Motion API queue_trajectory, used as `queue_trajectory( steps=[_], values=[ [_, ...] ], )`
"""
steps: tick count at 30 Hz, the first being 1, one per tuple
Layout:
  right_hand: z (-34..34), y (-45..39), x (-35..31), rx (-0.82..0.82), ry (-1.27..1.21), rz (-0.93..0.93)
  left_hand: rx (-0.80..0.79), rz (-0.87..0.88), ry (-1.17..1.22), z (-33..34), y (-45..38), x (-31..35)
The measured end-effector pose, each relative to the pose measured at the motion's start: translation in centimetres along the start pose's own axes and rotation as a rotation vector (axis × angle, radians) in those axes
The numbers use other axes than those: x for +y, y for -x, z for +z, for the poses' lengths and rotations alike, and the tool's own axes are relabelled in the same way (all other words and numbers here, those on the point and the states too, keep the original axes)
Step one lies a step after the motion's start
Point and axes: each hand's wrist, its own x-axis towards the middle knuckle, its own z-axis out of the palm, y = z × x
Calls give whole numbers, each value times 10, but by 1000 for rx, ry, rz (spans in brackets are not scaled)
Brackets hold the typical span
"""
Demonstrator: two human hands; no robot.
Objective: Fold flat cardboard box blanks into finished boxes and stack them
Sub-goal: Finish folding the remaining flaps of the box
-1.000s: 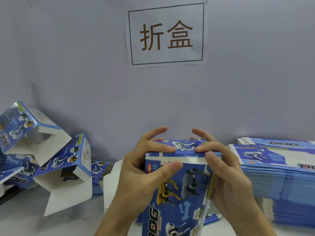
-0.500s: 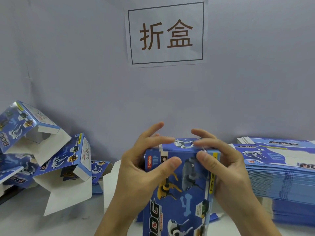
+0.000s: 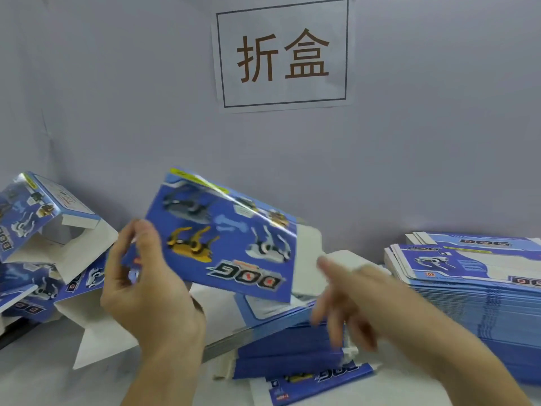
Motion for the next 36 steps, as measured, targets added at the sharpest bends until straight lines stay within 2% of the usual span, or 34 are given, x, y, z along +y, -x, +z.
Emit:
queue_trajectory(
  steps=[1, 2, 3, 5, 7, 9, 11, 12, 13, 15, 17, 19, 21, 23, 26, 29, 31, 33, 36],
  values=[
    [3, 4, -6, -224, 107, 162, 45, 3, 0, -1, -2, 0],
    [8, 6, -9, -353, 155, 260, 69, -16, 6, -1, -1, -2],
    [15, 4, -11, -381, 128, 283, 67, -61, 10, -1, 2, -4],
    [30, -5, -13, -200, -174, 225, -35, -187, -24, 1, 14, -12],
    [39, -16, -9, 100, -629, 80, -261, -324, -101, 3, 29, -21],
    [32, -27, 0, 395, -946, -148, -537, -472, -146, 3, 40, -27],
    [19, -28, 8, 580, -1011, -405, -824, -559, -306, 0, 45, -28],
    [12, -26, 11, 633, -973, -492, -923, -543, -421, -2, 45, -27],
    [5, -26, 15, 664, -898, -537, -942, -479, -527, -2, 43, -25],
    [-6, -23, 23, 623, -729, -559, -818, -281, -625, 0, 32, -16],
    [-12, -20, 28, 456, -554, -558, -811, -191, -605, 3, 18, -3],
    [-10, -16, 28, 228, -373, -544, -926, -214, -625, 5, 13, 6],
    [-2, -15, 27, 86, -314, -532, -992, -175, -654, 6, 18, 8],
    [6, -17, 25, 86, -322, -527, -998, -54, -597, 5, 26, 3],
    [10, -21, 25, 105, -311, -519, -996, -35, -497, 3, 32, -3],
    [9, -22, 26, 106, -399, -533, -1024, 23, -511, 4, 35, -2],
    [10, -19, 24, 84, -538, -575, -1028, -23, -474, 7, 41, 0],
    [12, -17, 20, 140, -651, -566, -984, -112, -427, 9, 48, 1],
    [17, -18, 13, 314, -564, -542, -828, -263, -423, 11, 48, 0]
  ],
)
